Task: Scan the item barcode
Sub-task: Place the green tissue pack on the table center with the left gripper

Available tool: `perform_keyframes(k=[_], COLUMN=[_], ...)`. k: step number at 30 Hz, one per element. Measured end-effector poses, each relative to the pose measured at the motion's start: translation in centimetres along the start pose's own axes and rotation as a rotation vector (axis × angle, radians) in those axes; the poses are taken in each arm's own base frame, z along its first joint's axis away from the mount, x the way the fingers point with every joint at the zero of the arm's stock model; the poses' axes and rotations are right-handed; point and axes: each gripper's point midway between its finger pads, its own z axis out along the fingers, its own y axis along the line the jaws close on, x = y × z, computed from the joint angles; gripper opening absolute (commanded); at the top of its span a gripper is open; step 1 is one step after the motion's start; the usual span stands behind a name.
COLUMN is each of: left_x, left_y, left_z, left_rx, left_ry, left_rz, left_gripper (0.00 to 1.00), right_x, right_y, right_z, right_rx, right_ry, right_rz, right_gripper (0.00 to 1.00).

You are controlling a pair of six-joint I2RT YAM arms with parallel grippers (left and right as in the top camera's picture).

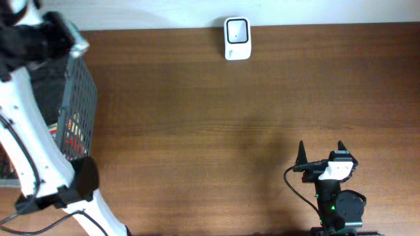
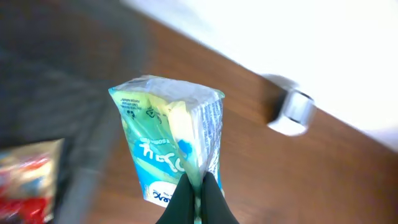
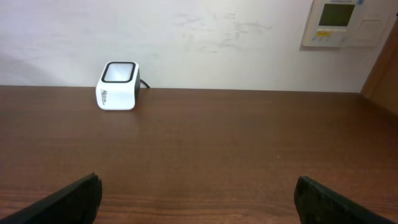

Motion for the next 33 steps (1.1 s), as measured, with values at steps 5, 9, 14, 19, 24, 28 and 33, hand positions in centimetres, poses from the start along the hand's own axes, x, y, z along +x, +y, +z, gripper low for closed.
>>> perform_keyframes(k=[5, 9, 14, 19, 24, 28, 33], left_x=[7.1, 16.3, 27.1, 32.7, 32.5, 25.5, 13.0], left_y=[-10.3, -13.9, -14.2, -13.5, -13.1, -15.6, -16.3], left_z=[2.7, 11.2, 22.3, 25.8, 24.1, 18.5, 9.8], left_rx=[0.152, 0.089, 0.010, -0.007, -0.041, 0.008, 0.104], left_ry=[0.185, 0.468, 0.660, 0.721, 0.771, 0.677, 0.289], left_rz=[0.221, 0.369, 0.491, 0.546, 0.545, 0.557, 0.486], left_gripper=[0.00, 0.00, 0.00, 0.41, 0.99, 1.00, 0.99], right_x=[0.0, 0.0, 0.0, 0.0, 0.0, 0.0, 0.0], right_y=[0.0, 0.0, 0.0, 0.0, 0.0, 0.0, 0.0], right_z=[0.0, 0.0, 0.0, 0.0, 0.0, 0.0, 0.0], right_rx=[0.000, 0.000, 0.000, 0.000, 0.000, 0.000, 0.000], right_ry=[0.000, 0.000, 0.000, 0.000, 0.000, 0.001, 0.000], right_rz=[0.000, 0.000, 0.001, 0.000, 0.000, 0.000, 0.000], right_gripper=[0.99, 0.98, 0.98, 0.98, 0.98, 0.98, 0.98])
